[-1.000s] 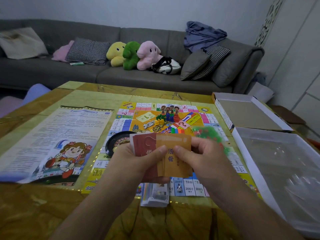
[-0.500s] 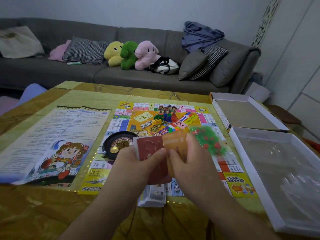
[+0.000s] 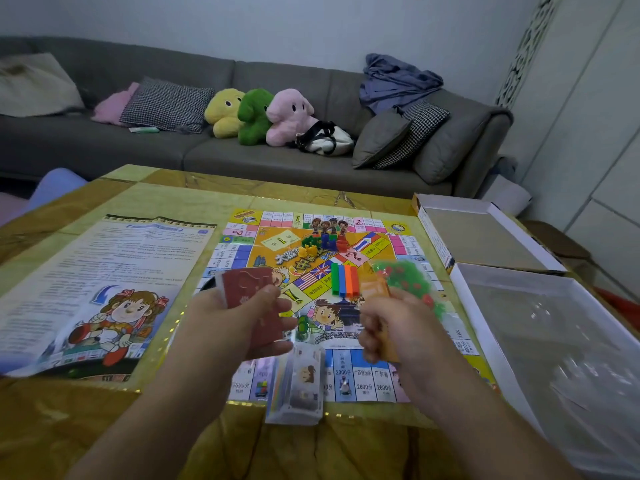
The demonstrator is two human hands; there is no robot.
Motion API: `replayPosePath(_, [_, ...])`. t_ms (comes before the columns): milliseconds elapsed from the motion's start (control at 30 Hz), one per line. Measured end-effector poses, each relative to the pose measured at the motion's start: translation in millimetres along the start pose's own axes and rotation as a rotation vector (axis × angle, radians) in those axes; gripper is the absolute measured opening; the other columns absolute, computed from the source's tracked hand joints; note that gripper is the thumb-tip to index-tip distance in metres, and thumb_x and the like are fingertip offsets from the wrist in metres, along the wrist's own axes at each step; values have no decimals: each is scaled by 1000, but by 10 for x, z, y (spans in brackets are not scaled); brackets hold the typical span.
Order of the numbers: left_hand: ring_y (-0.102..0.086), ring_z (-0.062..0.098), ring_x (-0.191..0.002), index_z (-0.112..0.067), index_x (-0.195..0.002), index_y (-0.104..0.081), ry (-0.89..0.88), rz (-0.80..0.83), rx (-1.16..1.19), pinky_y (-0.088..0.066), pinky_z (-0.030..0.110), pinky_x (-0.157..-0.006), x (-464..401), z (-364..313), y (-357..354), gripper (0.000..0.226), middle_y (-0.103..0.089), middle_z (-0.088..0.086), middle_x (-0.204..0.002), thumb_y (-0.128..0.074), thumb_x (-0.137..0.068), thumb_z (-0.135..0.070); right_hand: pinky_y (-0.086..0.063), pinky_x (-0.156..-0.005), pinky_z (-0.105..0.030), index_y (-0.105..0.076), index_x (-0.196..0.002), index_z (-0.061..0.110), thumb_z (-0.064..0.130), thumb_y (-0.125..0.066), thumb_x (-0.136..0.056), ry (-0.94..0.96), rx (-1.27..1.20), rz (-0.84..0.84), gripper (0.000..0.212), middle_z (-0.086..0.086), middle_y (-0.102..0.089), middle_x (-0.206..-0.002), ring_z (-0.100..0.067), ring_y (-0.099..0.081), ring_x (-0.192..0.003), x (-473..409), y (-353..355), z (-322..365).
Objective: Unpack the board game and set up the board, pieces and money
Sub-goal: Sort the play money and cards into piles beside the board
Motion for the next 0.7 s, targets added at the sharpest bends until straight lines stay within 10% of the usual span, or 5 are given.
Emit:
replayPosePath(167, [-79, 34, -83, 1, -108, -67, 68, -34, 57, -65, 41, -57, -108, 36, 121, 20, -79, 18, -90, -71, -95, -13, -38, -48, -32, -51, -81, 6, 0, -64, -91, -54, -38, 37, 18, -6, -43, -67, -18, -44, -55, -87, 86, -80])
replayPosePath(467, [-79, 36, -82, 2, -112, -64, 226, -52, 168, -65, 50, -62, -276, 115, 209, 25, -79, 21, -90, -74, -93, -9, -61, -78, -44, -63, -94, 12, 33, -79, -88, 81, 646, -69, 27, -5, -69, -85, -20, -65, -74, -290, -135, 12])
replayPosePath(700, [-79, 32, -73, 6, -106, -67, 277, -100, 232, -65, 45, -54, -394, 70, 263, 16, -79, 19, -82, -71, -95, -5, -54, -65, -51, -49, -86, 17, 20, -67, -88, 255, 970, -66, 18, -9, -62, -91, -26, -61, -76, -940, -819, 125])
Point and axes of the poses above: each hand's wrist, its own x-axis away from the middle knuckle, its own y-axis out of the back of the hand, z = x × y, the point moved 7 cm from there along -x, towards the middle knuckle
